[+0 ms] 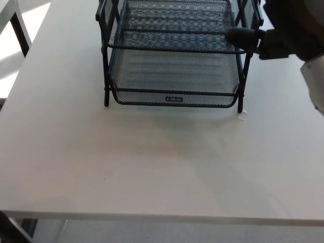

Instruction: The robot uses its right hand to grab the drawer kept on the middle of the desk and pull it out towards the robot

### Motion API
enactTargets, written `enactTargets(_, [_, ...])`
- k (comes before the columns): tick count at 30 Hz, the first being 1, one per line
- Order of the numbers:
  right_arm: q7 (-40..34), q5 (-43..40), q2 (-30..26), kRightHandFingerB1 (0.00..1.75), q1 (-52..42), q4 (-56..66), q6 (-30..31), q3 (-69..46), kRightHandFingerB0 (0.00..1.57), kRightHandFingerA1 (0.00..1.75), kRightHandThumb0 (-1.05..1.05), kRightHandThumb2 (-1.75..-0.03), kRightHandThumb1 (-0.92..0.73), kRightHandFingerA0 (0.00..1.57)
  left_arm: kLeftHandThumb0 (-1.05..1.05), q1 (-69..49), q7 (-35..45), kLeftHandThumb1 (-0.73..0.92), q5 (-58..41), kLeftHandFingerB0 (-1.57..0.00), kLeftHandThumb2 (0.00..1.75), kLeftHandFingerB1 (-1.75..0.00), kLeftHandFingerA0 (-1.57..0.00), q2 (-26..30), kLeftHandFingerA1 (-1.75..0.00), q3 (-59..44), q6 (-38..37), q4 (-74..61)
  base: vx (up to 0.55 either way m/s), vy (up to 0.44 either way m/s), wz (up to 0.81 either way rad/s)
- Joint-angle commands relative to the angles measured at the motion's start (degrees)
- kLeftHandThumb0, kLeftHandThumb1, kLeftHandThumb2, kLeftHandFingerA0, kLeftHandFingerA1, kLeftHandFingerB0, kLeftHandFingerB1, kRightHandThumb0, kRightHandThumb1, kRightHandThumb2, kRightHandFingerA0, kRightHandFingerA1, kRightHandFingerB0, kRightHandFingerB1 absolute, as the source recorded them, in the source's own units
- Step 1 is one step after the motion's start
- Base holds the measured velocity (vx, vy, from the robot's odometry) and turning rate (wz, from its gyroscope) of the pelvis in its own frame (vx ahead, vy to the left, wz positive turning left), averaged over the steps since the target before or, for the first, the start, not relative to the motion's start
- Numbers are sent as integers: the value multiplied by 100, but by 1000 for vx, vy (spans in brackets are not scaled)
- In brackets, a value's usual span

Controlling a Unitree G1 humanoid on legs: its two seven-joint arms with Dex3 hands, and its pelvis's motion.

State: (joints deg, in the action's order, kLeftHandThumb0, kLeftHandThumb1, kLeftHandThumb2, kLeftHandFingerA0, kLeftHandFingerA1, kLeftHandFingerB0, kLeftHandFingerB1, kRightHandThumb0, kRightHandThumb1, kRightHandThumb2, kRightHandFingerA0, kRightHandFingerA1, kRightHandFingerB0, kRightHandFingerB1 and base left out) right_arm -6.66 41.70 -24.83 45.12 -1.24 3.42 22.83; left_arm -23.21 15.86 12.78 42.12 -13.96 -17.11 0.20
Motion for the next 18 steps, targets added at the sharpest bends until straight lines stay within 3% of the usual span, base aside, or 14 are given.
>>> enactTargets(1, [392, 310, 247, 38, 269, -203, -85, 256, 0, 50, -99, -105, -63, 0, -31, -9, 54, 57, 5, -81, 57, -57, -82, -24, -88, -30, -17, -18, 0, 0, 0])
enactTargets(2, [418, 397, 344, 51, 355, -358, -146, 407, 0, 52, -42, -96, -27, 0, -32, -4, 38, 57, -2, -80, 57, -58, -82, -29, -89, -30, -73, 10, 0, 0, 0])
enactTargets(3, [377, 421, 396, 51, 386, -469, -246, 478, 0, 52, -42, -96, -27, 0, -32, -14, 21, 57, 32, -80, 57, -58, -82, -33, -89, -17, -84, -11, 0, 0, 0])
enactTargets(5, [400, 447, 451, 52, 445, -624, -355, 597, 0, 52, -42, -97, -27, 0, -32, -23, 24, 57, 37, -80, 57, -58, -80, -52, -88, -3, -73, -31, 0, 0, 0])
enactTargets(6, [458, 445, 500, 40, 493, -713, -395, 665, 5, 55, -94, -101, -58, 6, -32, -22, 28, 58, 38, -80, 57, -58, -81, -52, -89, -4, -78, -28, 0, 0, 0])
enactTargets(7, [443, 482, 559, 52, 524, -806, -426, 727, 0, 52, -42, -97, -26, 0, -32, -20, 10, 57, 62, -80, 57, -58, -81, -50, -88, -4, -110, -19, 0, 0, 0])
enactTargets(9, [457, 496, 605, 52, 565, -916, -472, 768, 0, 53, -42, -97, -26, 0, -32, 8, 13, 58, 78, -80, 57, -58, -79, -40, -86, -4, -98, -28, 0, 0, 0])
enactTargets(10, [571, 504, 666, 35, 601, -1021, -485, 852, 6, 53, -101, -64, -78, 6, -32, 5, 17, 58, 80, -79, 57, -57, -78, -41, -86, -6, -86, -30, 0, 0, 0])
enactTargets(11, [722, 535, 685, 29, 627, -1037, -426, 905, 1, 54, -100, -108, -63, 0, -31, 23, 17, 57, 72, -79, 57, -57, -79, -44, -86, -5, -98, -23, 0, 0, 0])
enactTargets(14, [781, 609, 796, 41, 658, -1164, -371, 1003, 1, 54, -98, -105, -59, 4, -30, 61, 24, 57, 68, -79, 57, -57, -79, -39, -84, 2, -116, -1, 0, 0, 0])
enactTargets(15, [791, 645, 855, 39, 662, -1248, -351, 1044, 6, 53, -104, -103, -62, 3, -30, 56, 36, 57, 59, -80, 57, -57, -79, -47, -84, -3, -66, -21, 0, 0, 0])
enactTargets(16, [824, 659, 894, 34, 679, -1328, -338, 1079, 6, 49, -104, -65, -79, 7, -29, 54, 46, 57, 29, -80, 57, -57, -80, -57, -86, -10, -69, -28, 0, 0, 0])
enactTargets(17, [814, 690, 921, 33, 699, -1410, -323, 1095, 5, 49, -104, -65, -79, 7, -30, 74, 35, 58, 84, -79, 57, -58, -77, -33, -87, 6, -84, -42, 0, 0, 0])
enactTargets(18, [833, 706, 957, 23, 719, -1484, -307, 1109, 0, 48, -100, -108, -61, 0, -30, 88, 24, 57, 100, -80, 57, -58, -79, -27, -88, 11, -115, -35, 0, 0, 0])
